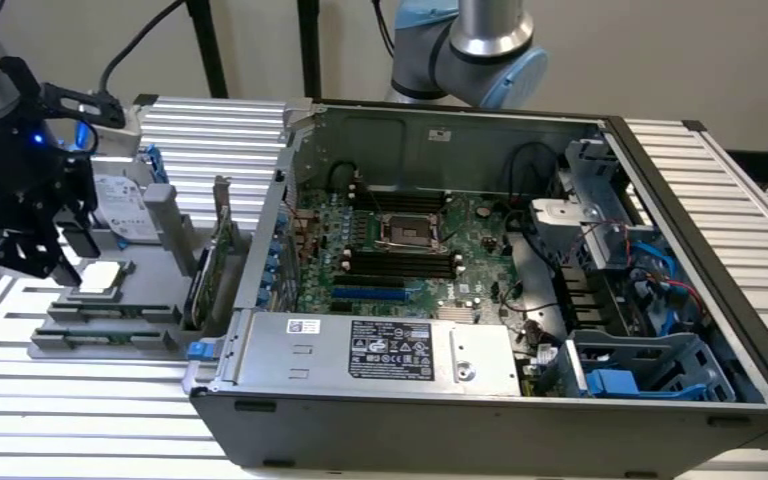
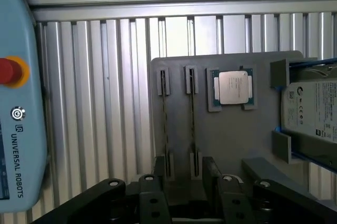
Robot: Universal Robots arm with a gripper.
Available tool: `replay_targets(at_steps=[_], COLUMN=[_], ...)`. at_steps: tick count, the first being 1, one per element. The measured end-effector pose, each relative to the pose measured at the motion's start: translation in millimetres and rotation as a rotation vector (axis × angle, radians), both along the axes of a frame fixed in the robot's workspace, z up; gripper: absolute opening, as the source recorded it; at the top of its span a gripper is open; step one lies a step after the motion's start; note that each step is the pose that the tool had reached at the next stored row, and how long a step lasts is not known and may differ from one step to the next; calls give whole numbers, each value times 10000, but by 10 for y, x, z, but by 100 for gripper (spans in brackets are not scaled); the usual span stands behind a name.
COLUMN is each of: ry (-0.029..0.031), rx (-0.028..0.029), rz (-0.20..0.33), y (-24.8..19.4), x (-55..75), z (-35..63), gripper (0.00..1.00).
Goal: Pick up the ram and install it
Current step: 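Pick up the ram and move it above insertion slot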
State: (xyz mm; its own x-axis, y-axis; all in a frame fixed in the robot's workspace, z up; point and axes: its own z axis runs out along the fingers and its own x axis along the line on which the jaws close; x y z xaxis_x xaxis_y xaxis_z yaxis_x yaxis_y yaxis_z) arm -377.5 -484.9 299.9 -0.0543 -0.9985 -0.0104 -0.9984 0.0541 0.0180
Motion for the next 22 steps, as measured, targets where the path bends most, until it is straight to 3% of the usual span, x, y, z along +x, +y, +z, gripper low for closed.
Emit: replay_targets(at_steps=[11, 22], ry=[-1, 0], rx=[1, 0], rz=[-95, -175], y=[-21, -93], x=[0, -1], z=[-201, -401], gripper=[42, 42])
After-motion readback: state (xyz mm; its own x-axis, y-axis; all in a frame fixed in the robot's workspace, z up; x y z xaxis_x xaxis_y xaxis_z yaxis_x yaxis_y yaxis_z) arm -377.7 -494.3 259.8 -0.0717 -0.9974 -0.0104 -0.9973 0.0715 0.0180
